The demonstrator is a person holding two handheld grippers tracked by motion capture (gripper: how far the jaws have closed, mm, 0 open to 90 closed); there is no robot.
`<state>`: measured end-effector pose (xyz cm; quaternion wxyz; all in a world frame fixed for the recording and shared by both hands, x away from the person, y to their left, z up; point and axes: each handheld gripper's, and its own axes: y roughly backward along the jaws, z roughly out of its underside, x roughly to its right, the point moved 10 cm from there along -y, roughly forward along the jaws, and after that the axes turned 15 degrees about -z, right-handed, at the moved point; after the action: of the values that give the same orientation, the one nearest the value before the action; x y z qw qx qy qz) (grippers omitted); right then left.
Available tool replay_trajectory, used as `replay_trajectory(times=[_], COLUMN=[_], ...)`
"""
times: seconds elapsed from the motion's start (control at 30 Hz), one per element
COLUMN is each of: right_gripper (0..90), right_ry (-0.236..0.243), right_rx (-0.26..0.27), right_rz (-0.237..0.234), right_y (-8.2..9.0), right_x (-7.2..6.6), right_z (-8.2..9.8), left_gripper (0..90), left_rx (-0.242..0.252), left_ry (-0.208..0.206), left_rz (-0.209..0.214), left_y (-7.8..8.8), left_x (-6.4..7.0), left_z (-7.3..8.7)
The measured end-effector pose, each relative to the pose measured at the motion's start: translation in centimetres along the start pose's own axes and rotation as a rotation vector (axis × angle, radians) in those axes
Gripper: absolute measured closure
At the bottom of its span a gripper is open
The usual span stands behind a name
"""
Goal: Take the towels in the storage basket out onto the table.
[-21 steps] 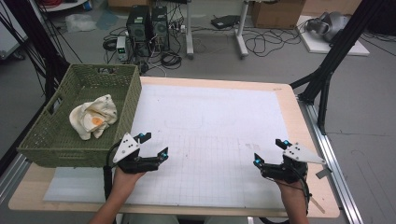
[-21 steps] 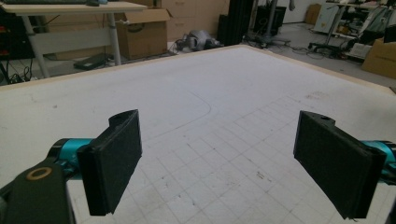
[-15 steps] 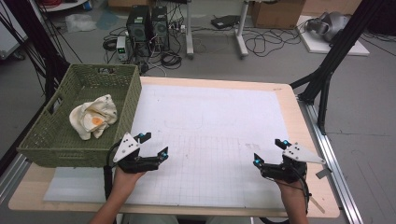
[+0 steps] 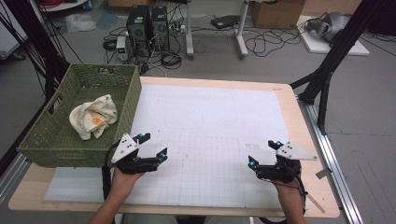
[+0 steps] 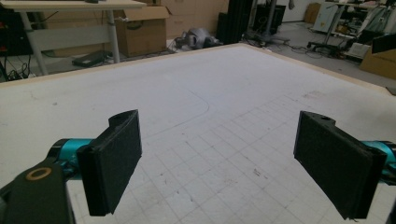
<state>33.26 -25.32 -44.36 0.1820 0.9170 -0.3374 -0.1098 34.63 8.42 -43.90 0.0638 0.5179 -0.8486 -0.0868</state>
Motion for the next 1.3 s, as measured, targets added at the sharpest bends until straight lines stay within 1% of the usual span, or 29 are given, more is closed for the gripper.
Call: replay_trajectory(times=[0.13,0.27,0.37,0.43,0.7,0.77,0.8,0.83,1.0,1.1,1.17,1.3], right_gripper=[6.1,6.0,6.0,6.0,6.0,6.0,6.1,6.1,6.0,6.0,6.1,6.0], right_ry=[0.006,0.020,0.025,0.015,0.011,0.012,0.011,0.009,0.001,0.003,0.002,0.002], right_rx=[-0.002,0.002,0.015,0.014,0.016,0.017,0.017,0.018,0.027,0.023,0.023,0.020], right_rz=[-0.008,0.001,-0.006,-0.010,-0.014,-0.015,-0.015,-0.017,-0.020,-0.020,-0.020,-0.021], right_y=[-0.1,0.0,0.0,-0.1,-0.1,-0.2,-0.2,-0.2,-0.2,-0.2,-0.3,-0.3], right_x=[-0.1,-0.1,-0.2,-0.2,-0.3,-0.3,-0.3,-0.4,-0.5,-0.5,-0.5,-0.4], right_z=[-0.1,-0.3,-0.5,-0.5,-0.6,-0.6,-0.6,-0.6,-0.8,-0.8,-0.7,-0.7], left_gripper=[15.7,15.7,15.7,15.7,15.7,15.7,15.7,15.7,15.8,15.9,16.0,17.3], left_rx=[-0.003,0.013,0.022,0.029,0.048,0.057,0.062,0.062,0.082,0.092,0.097,0.100], left_ry=[-0.007,-0.003,0.004,0.006,0.023,0.031,0.025,0.025,0.026,0.030,0.024,0.026], left_rz=[0.004,0.005,0.009,0.010,0.008,0.012,0.004,0.004,-0.019,-0.032,-0.044,-0.065], left_y=[0.1,0.6,1.0,1.2,2.3,2.8,3.1,3.1,3.9,4.3,4.5,4.9], left_x=[0.1,0.0,-0.1,-0.3,-1.5,-2.0,-2.5,-2.5,-4.1,-5.1,-6.1,-8.8], left_z=[-0.3,-1.5,-2.4,-3.0,-5.2,-5.9,-6.5,-6.5,-8.0,-8.7,-9.3,-11.2])
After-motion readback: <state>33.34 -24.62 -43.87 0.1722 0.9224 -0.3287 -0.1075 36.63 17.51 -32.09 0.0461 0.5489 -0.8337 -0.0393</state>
